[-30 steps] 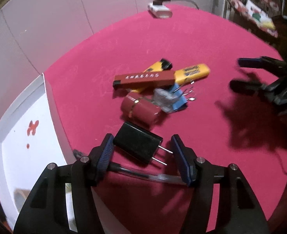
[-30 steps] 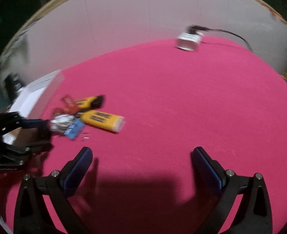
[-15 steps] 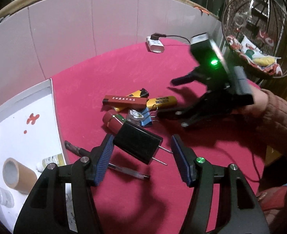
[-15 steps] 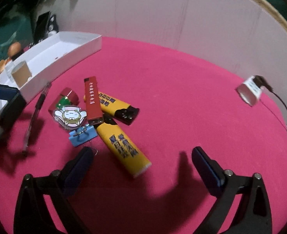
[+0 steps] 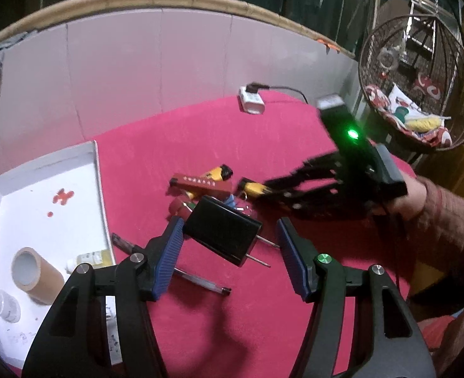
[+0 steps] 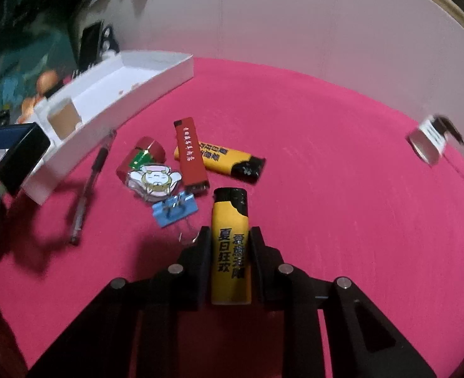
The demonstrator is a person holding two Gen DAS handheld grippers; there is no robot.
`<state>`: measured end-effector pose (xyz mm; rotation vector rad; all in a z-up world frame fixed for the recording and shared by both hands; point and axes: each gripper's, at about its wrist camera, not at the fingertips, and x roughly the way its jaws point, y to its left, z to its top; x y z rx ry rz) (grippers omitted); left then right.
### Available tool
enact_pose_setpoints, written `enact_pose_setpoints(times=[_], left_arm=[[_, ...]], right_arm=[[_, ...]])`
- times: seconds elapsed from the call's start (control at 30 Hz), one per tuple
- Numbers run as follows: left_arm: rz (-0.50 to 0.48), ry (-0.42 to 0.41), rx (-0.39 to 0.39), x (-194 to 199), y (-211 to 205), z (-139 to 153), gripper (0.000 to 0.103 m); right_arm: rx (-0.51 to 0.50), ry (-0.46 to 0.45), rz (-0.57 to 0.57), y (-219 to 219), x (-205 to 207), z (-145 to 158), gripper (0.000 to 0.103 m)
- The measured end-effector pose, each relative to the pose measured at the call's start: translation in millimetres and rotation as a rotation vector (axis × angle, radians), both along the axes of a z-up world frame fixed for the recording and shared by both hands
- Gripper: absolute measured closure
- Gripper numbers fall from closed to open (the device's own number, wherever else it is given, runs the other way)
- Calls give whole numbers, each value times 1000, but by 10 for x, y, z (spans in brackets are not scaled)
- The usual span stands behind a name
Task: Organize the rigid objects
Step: 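Grasp the yellow lighter with the right tool, then carry the charger plug and yellow lighter into the white tray and open both tools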
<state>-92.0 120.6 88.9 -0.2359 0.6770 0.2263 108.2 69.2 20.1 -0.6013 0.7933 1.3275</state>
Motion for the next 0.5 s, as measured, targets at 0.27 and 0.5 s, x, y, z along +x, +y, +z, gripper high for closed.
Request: enact_pose_setpoints(times=[0.27,0.5], left_arm=[[80,-83,0,-159,48,176,42],[176,-132,-3,-359,195,269,42]], right_arm=[[202,130,-130,-414,-17,388,80],[305,133,-125,-358,-236,725,80]])
